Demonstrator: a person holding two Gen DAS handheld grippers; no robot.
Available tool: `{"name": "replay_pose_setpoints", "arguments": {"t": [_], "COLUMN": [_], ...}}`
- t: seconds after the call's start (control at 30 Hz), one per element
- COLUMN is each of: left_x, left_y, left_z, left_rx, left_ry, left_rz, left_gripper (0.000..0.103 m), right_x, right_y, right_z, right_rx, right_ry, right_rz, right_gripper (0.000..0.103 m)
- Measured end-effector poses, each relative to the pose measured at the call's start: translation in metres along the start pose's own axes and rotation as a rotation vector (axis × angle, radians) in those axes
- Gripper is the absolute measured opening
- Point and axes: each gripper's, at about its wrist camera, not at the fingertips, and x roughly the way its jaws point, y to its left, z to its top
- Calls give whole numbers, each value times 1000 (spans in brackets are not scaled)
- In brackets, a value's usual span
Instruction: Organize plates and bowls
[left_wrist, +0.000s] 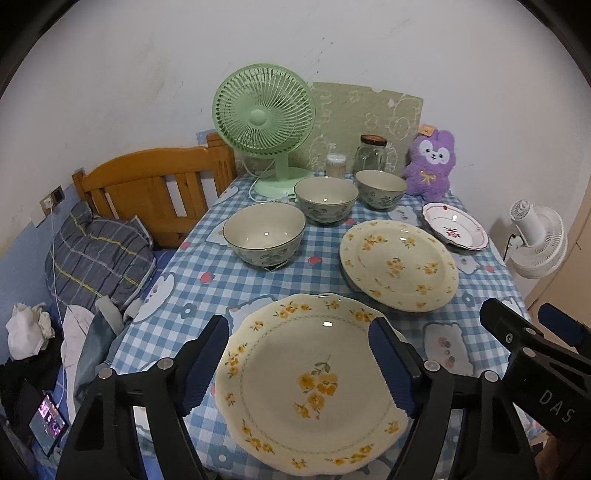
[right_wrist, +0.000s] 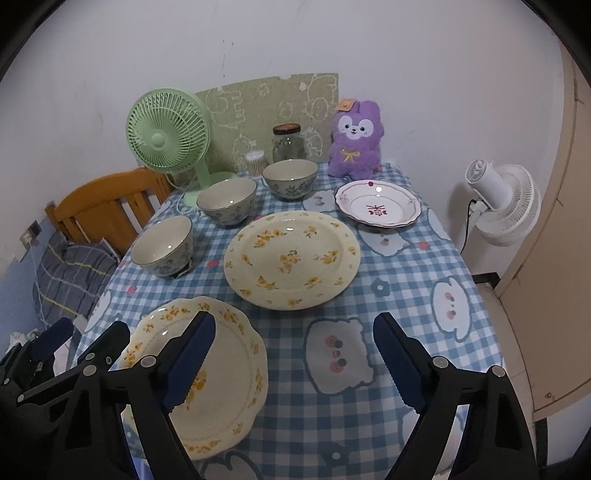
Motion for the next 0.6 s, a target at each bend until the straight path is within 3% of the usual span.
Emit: {"name": "replay_pose_setpoints", "arguments": {"t": [0.4, 0.47, 0.6], "left_x": [53, 60, 76], "left_y": [22, 25, 29], "left_z": [-2, -5, -13], "left_rx": [15, 15, 20], "left_ry": [90, 109, 160], "left_rz": [27, 17, -4], "left_gripper": [76, 74, 70], "right_x": [56, 62, 79], "right_y": [32, 36, 41], "right_z": [-8, -11, -19], "right_rx": [-1, -6, -11], "right_ry": [89, 99, 137], "right_rz": [-18, -16, -33], "right_gripper": [82, 75, 75]}}
